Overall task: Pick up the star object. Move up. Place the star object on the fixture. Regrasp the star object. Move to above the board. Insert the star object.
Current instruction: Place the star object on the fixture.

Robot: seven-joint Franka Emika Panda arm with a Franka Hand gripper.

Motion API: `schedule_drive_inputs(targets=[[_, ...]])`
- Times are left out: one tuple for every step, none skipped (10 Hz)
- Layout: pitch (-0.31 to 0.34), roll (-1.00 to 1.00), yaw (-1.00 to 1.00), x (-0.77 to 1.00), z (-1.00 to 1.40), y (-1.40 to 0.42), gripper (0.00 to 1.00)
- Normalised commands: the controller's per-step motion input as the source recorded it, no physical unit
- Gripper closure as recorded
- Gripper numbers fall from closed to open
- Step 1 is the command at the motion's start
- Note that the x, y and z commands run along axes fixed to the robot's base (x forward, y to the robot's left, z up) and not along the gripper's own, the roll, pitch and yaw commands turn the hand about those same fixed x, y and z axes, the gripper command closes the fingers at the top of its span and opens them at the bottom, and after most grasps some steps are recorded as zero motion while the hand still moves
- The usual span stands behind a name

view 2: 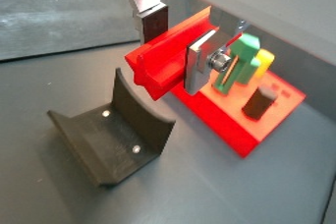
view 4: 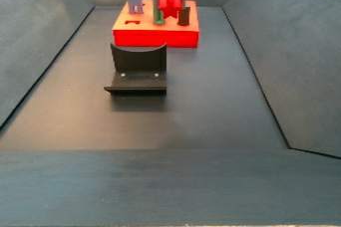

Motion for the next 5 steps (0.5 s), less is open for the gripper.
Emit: schedule_drive_inputs(targets=[[0.107,-0.51,-0.09,0.95,0.00,0.08,1.00],[0.101,-0.40,-0.09,0.90,0.00,0.07,1.00],[0.090,-0.25,-0.08,0.79,0.00,0.05,1.00],[0.077,-0.20,-0.08,0.70,0.00,0.04,1.00],[0.071,-0.19,-0.08,0.61,-0.01,0.05,1.00]])
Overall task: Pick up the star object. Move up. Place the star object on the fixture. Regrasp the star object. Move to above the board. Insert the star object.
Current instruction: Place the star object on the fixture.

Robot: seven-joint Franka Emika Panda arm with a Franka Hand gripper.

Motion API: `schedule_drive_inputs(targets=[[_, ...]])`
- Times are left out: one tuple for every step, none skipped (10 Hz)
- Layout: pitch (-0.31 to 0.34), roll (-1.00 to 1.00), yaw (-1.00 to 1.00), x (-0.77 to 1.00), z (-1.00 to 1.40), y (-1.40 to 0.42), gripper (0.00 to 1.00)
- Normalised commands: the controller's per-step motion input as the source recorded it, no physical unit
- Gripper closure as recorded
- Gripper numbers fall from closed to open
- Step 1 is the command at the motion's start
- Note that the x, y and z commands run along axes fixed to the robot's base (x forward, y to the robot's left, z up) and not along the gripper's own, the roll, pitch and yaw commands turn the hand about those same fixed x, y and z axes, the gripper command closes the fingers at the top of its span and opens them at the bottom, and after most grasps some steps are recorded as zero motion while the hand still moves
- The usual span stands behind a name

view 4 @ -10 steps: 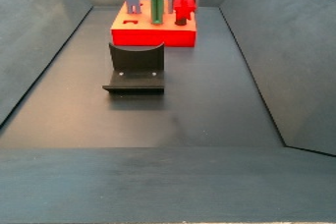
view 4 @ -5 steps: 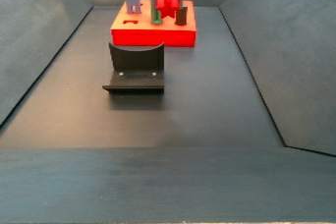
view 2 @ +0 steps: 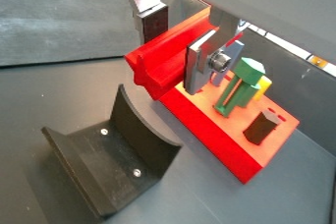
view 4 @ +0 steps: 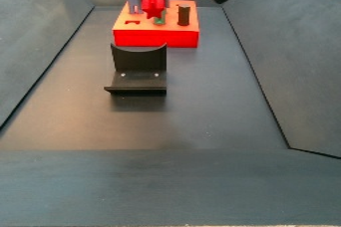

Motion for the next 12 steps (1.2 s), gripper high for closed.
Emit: schedule_drive_inputs(targets=[[0.075,-0.18,-0.07,0.52,-0.01,0.04,1.00],[0.080,-0.16,-0.06,0.42,-0.01,0.04,1.00],[0.086,-0.16,-0.06,0.35,-0.01,0.04,1.00],[0.101,-0.15,-0.05,0.26,0.00,0.04,1.00],[0.112,-0.15,-0.05,0.20,-0.01,0.04,1.00],[0.005,-1.00,-0.12,0.13,-1.00,0.06,1.00],[-0.002,-1.00,-0.13,0.11,-1.00,0.07,1.00],[0.005,-1.00,-0.14,0.12,-1.00,0.08,1.00],[0.025,-1.00,-0.13,0.13,-1.00,0.08,1.00],[0.045,-1.00,-0.13,0.14,-1.00,0.09,1.00],[0.046,-0.94,-0.13,0.15,-1.00,0.09,1.00],[0.041,-0.83,-0.13,0.15,-1.00,0.10,1.00]])
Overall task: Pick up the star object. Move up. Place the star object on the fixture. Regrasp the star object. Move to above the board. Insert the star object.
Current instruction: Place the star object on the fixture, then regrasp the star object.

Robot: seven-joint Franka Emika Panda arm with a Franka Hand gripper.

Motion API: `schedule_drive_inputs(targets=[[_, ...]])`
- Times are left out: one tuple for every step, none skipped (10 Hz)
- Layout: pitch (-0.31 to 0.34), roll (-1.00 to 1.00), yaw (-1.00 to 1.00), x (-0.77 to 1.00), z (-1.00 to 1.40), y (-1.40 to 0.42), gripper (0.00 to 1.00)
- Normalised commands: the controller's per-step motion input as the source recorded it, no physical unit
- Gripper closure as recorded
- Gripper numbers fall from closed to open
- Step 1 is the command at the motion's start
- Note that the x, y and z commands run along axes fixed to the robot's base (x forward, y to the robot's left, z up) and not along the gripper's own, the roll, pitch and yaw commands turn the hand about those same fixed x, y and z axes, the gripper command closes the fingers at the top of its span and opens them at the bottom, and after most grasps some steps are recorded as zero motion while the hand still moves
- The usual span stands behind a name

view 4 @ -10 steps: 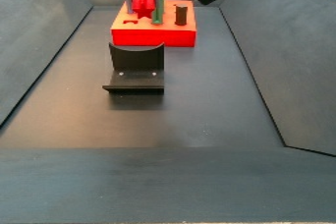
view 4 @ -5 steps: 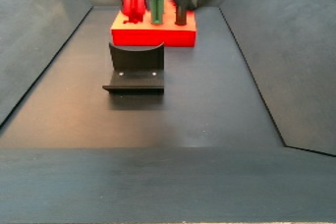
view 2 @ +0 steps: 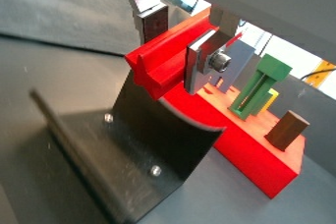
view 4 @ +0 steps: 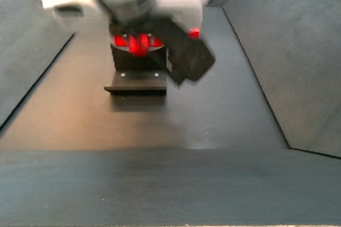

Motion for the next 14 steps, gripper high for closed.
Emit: schedule_drive_inputs(targets=[[0.034,-0.57,-0.11,0.16,-1.00,0.10,1.00],[0.033,-0.46,-0.11,0.17,-1.00,0.11,1.00],[0.038,-0.26,-0.10,0.18,-1.00,0.11,1.00],[0.028,-0.19,-0.10,0.19,-1.00,0.11,1.00],[0.020,-0.17,-0.09,0.16,-0.84,0.10,1.00],[0.014,-0.16,-0.09,0.14,-0.73,0.09,1.00],[0.008,-0.15,-0.09,0.11,-0.51,0.07,1.00],[0.006,-0.12,-0.08,0.08,-0.50,0.06,1.00],[0.000,0.00,0.00,0.00,0.00,0.00,0.00],[-0.022,0.01,0.05,0.00,1.00,0.00,0.00],[-0.012,0.02,0.06,-0.01,1.00,0.00,0.00],[-0.001,0.03,0.06,-0.03,1.00,0.00,0.00],[0.023,0.04,0.06,-0.04,1.00,-0.01,0.00],[0.048,0.05,0.05,-0.04,1.00,0.00,0.00]])
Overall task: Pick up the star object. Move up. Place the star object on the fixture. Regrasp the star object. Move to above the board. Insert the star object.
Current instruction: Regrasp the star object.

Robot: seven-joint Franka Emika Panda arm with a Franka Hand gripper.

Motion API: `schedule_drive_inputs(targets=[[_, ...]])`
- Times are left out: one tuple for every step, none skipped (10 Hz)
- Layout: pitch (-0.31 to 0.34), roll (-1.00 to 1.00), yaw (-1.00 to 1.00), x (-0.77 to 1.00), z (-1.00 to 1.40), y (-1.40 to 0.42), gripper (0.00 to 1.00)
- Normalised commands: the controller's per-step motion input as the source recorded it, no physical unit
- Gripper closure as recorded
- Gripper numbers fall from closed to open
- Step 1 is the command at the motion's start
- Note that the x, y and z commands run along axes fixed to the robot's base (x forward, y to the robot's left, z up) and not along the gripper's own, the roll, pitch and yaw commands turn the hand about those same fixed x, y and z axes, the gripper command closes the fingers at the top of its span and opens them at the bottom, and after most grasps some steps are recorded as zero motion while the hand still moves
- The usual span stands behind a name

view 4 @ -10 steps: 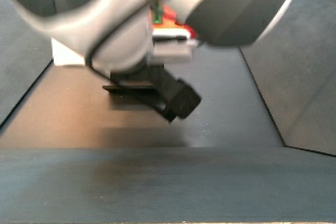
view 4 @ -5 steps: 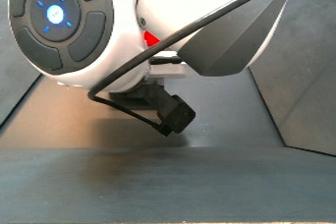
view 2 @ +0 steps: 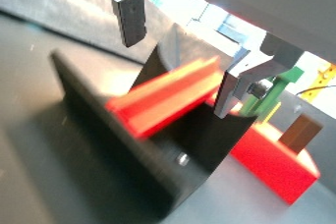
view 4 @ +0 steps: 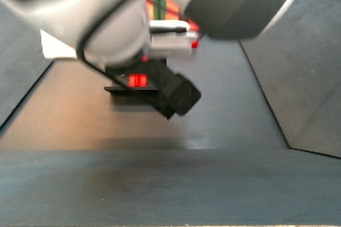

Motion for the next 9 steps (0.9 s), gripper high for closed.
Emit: schedule_drive_inputs(targets=[[0.081,0.04,0.04,-0.04,0.86,0.00,0.00],[0.093,0.04,0.02,-0.03,0.74,0.00,0.00],[0.111,0.04,0.00,-0.03,0.44,0.00,0.00],[0.113,0.04,-0.01,-0.03,0.32,0.01,0.00],[0.074,1.00,0.00,-0.07,0.97,-1.00,0.00],[0.071,1.00,0.00,-0.07,0.92,-1.00,0.00],[0.057,1.00,0.00,-0.10,0.88,-1.00,0.00],[0.051,1.00,0.00,-0.12,0.84,-1.00,0.00],[0.045,1.00,0.00,-0.10,0.63,-0.86,0.00]])
